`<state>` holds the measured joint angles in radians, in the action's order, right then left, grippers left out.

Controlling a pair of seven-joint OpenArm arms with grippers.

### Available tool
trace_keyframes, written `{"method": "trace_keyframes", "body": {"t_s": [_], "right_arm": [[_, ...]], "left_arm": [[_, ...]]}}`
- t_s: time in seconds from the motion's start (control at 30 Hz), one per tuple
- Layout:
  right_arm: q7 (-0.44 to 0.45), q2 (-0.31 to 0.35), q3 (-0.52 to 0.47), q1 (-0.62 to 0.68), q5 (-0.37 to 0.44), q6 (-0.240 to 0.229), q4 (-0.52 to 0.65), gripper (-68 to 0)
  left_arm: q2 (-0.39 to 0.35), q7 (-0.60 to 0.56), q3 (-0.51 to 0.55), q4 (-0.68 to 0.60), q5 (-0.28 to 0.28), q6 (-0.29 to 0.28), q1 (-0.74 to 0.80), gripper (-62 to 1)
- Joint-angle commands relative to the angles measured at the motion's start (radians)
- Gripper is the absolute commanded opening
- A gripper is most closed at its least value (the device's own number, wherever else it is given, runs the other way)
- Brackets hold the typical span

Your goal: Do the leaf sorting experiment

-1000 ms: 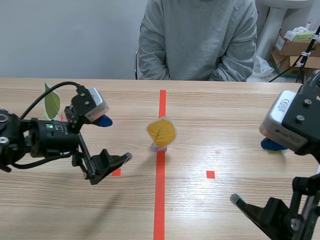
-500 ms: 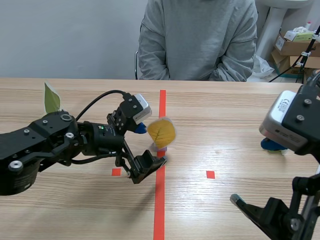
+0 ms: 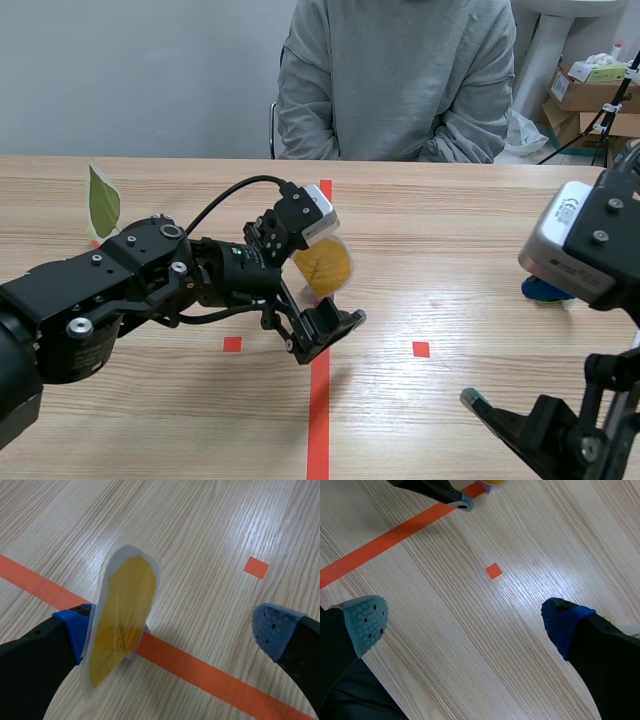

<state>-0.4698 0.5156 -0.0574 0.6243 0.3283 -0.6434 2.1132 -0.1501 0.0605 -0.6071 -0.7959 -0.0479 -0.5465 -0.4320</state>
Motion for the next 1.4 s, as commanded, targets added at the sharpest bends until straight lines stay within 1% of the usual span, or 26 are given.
{"method": "trace_keyframes", "body": {"t_s": [0.0,0.07,0.13,0.2,0.5,0.53,0.67,0.8,0.9,0.97,1.0,1.03,1.1,1.2,1.33,1.37], "right_arm": [[0.011,0.007,-0.011,-0.009,0.003,0.003,-0.001,-3.5],[0.011,0.007,-0.011,-0.009,0.003,0.003,-0.001,-3.5],[0.011,0.007,-0.011,-0.009,0.003,0.003,-0.001,-3.5],[0.011,0.007,-0.011,-0.009,0.003,0.003,-0.001,-3.5],[0.011,0.007,-0.011,-0.009,0.003,0.003,-0.001,-3.5],[0.011,0.007,-0.011,-0.009,0.003,0.003,-0.001,-3.5],[0.011,0.007,-0.011,-0.009,0.003,0.003,-0.001,-3.5],[0.012,0.007,-0.011,-0.009,0.003,0.003,-0.001,-3.5],[0.011,0.007,-0.011,-0.009,0.003,0.003,-0.001,-3.5],[0.012,0.007,-0.011,-0.009,0.003,0.003,-0.001,-3.5],[0.012,0.007,-0.011,-0.01,0.003,0.003,-0.001,-3.5],[0.012,0.007,-0.011,-0.01,0.003,0.003,-0.001,-3.5],[0.011,0.007,-0.011,-0.01,0.003,0.003,-0.001,-3.5],[0.011,0.007,-0.011,-0.01,0.003,0.003,-0.001,-3.5],[0.011,0.007,-0.011,-0.01,0.003,0.003,-0.001,-3.5],[0.011,0.007,-0.011,-0.01,0.003,0.003,-0.001,-3.5]], "left_arm": [[0.008,-0.008,0.01,-0.018,-0.004,0.005,-0.012,-5.3],[0.008,-0.011,0.01,-0.018,0.012,0.005,-0.012,-14.5],[0.007,-0.011,0.01,-0.018,0.016,0.005,-0.012,-23.4],[0.005,-0.012,0.01,-0.018,0.016,0.005,-0.012,-30.5],[0.005,-0.018,0.01,-0.018,0.015,0.005,-0.011,-56.5],[0.005,-0.018,0.01,-0.018,0.015,0.005,-0.011,-58.0],[0.005,-0.018,0.013,-0.019,0.015,0.005,-0.011,-57.9],[-0.003,-0.006,0.013,-0.05,0.015,0.0,-0.005,-58.0],[-0.025,-0.007,0.019,-0.114,0.014,0.0,0.032,-58.0],[-0.037,0.003,0.045,-0.173,0.014,0.0,0.074,-58.0],[-0.039,0.014,0.068,-0.203,0.009,0.0,0.099,-57.9],[-0.043,0.024,0.097,-0.233,-0.01,0.0,0.124,-57.9],[-0.047,0.046,0.162,-0.289,-0.068,0.0,0.176,-57.9],[-0.048,0.072,0.286,-0.357,-0.122,0.0,0.249,-57.9],[-0.048,0.071,0.457,-0.394,-0.174,0.003,0.319,-57.9],[-0.048,0.071,0.502,-0.392,-0.177,0.005,0.33,-57.9]]}}
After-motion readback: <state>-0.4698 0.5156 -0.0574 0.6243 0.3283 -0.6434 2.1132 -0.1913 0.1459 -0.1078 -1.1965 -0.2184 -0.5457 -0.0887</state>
